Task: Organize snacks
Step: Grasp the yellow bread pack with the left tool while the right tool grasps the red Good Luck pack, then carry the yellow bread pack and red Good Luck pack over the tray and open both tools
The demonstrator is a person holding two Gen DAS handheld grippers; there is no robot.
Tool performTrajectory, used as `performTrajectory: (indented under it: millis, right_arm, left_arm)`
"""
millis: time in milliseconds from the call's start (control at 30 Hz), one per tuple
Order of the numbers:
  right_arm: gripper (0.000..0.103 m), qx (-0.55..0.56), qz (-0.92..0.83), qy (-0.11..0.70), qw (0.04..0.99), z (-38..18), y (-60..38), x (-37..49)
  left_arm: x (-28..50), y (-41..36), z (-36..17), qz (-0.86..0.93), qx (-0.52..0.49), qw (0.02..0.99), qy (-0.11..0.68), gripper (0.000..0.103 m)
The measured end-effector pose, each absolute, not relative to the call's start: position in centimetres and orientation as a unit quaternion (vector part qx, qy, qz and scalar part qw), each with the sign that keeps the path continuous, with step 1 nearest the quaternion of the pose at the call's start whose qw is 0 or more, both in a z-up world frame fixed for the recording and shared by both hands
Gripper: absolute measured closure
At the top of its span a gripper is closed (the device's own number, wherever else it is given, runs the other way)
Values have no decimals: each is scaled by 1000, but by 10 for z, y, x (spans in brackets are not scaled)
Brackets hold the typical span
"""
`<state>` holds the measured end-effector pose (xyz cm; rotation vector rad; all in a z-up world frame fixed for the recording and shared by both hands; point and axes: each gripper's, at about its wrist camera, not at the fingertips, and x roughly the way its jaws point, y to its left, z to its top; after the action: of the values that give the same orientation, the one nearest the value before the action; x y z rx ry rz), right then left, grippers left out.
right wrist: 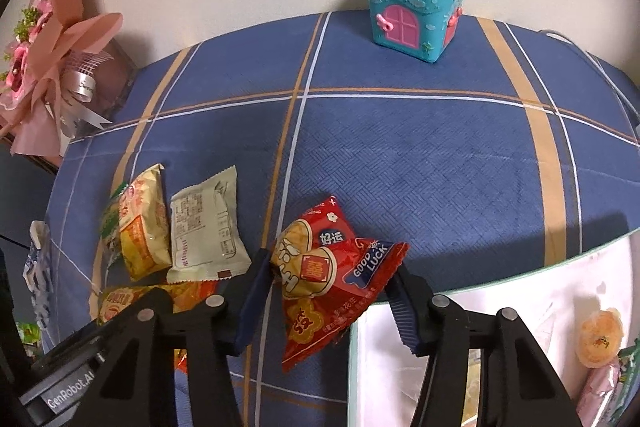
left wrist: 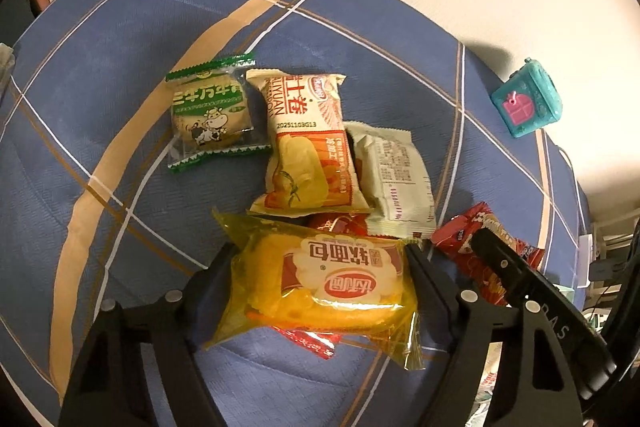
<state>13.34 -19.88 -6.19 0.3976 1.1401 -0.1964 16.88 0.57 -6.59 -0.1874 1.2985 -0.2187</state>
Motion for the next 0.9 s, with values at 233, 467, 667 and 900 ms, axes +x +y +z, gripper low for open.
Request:
performTrajectory:
  millis: [233, 467, 667, 900]
  right_arm:
    - [46, 200, -89, 518, 827, -42, -200, 115]
    - [46, 218, -91, 508, 829, -30, -196, 95]
    - [46, 223, -109, 502, 829, -19, -201, 73]
    - [46, 239, -148, 488, 826, -1, -229, 39]
  left_arm:
    - [164, 6, -52, -104, -89, 796, 590, 21]
    - [151, 7, -41, -110, -85, 799, 585, 21]
    - [138, -3, -37, -123, -72, 799, 584, 21]
    - [119, -23, -23, -137, -42, 808, 572, 21]
